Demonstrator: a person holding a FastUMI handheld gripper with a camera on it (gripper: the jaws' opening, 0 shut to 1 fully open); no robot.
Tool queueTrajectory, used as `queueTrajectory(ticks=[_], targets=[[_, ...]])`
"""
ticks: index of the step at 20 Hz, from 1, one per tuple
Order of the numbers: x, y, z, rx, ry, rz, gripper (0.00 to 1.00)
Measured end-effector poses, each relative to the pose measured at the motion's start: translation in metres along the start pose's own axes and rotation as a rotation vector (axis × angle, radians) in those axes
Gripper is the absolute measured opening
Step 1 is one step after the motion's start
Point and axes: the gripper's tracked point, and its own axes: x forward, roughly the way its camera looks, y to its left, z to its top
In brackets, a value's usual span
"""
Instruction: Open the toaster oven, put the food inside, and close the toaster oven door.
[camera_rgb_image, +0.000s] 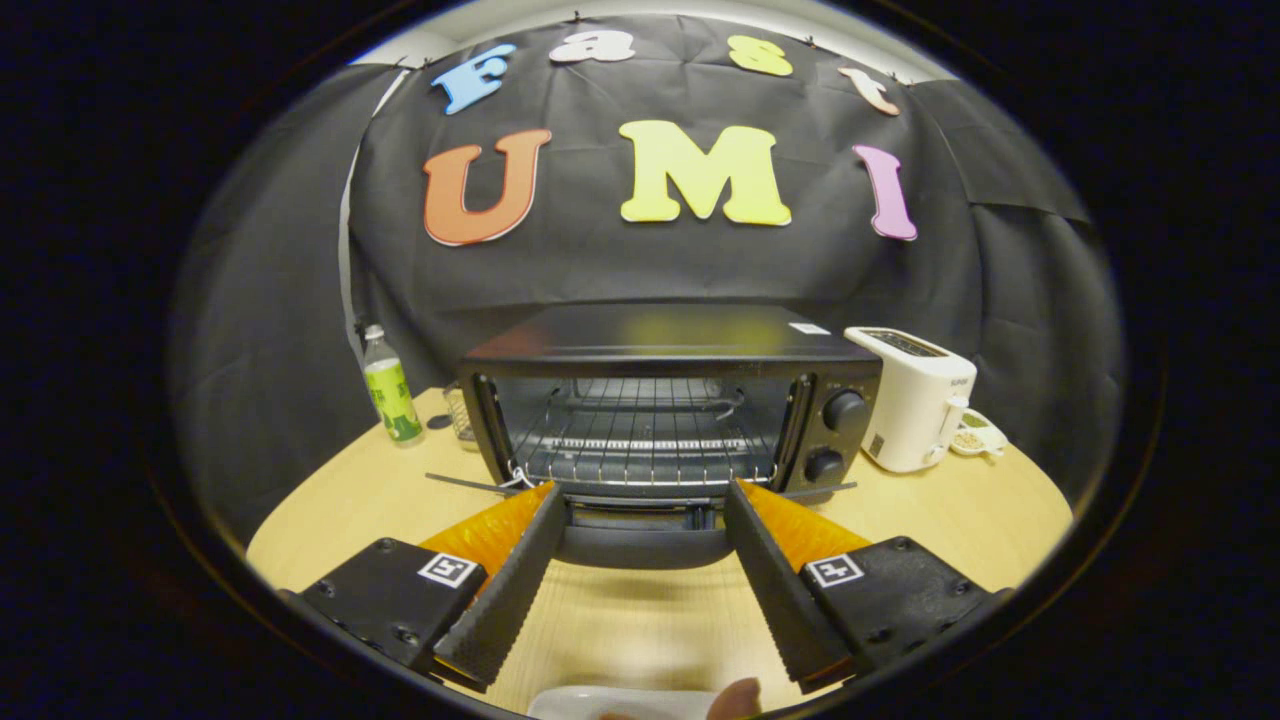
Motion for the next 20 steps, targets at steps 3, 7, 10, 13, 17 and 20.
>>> queueTrajectory(ticks=[3,7,10,13,17,20], targets=[[-0.007,-0.001,-0.026,-0.060,0.064,-0.025,1.00],[-0.006,-0.002,-0.052,-0.047,0.217,-0.003,1.00],[-0.007,0.000,-0.069,-0.034,0.328,0.028,1.00],[-0.010,-0.001,-0.088,-0.015,0.402,0.058,1.00],[-0.012,-0.005,-0.078,-0.006,0.363,0.064,1.00],[-0.026,-0.004,-0.064,-0.011,0.315,0.080,1.00]])
